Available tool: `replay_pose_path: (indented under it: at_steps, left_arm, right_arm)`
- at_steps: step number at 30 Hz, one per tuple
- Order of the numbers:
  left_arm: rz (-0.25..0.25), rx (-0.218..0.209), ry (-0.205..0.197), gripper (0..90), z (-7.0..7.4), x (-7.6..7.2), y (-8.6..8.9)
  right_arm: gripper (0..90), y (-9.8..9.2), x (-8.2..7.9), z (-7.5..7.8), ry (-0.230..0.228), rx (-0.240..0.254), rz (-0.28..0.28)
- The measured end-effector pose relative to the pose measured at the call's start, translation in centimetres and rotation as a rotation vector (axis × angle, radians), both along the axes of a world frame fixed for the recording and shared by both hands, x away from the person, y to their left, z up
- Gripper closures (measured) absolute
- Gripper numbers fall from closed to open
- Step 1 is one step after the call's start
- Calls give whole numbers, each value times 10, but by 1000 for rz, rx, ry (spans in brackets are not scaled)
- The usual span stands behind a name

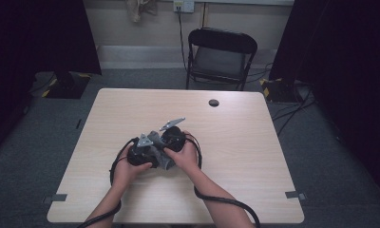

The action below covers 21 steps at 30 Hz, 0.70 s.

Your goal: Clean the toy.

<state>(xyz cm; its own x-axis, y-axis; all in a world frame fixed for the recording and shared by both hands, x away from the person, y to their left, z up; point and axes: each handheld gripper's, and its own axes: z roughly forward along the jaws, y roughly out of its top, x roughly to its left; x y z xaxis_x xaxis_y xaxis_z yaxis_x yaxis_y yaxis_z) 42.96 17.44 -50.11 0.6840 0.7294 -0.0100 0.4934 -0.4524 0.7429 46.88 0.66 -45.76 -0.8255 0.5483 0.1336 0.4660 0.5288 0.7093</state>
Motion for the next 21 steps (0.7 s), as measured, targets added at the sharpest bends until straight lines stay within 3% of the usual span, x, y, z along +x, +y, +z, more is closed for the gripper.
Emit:
replay_pose_path:
  at_steps: [12, 16, 21]
  left_arm:
    - [0, 0, 0, 242, 0, 0, 0]
    - [0, 0, 0, 242, 0, 0, 0]
    - [-1, 1, -1, 242, 0, 0, 0]
  right_arm:
    - [775, -14, 17, 5, -6, -17, -53]
    - [775, -22, 24, 3, 4, -2, -86]
    - [775, -30, 32, 2, -8, -42, -115]
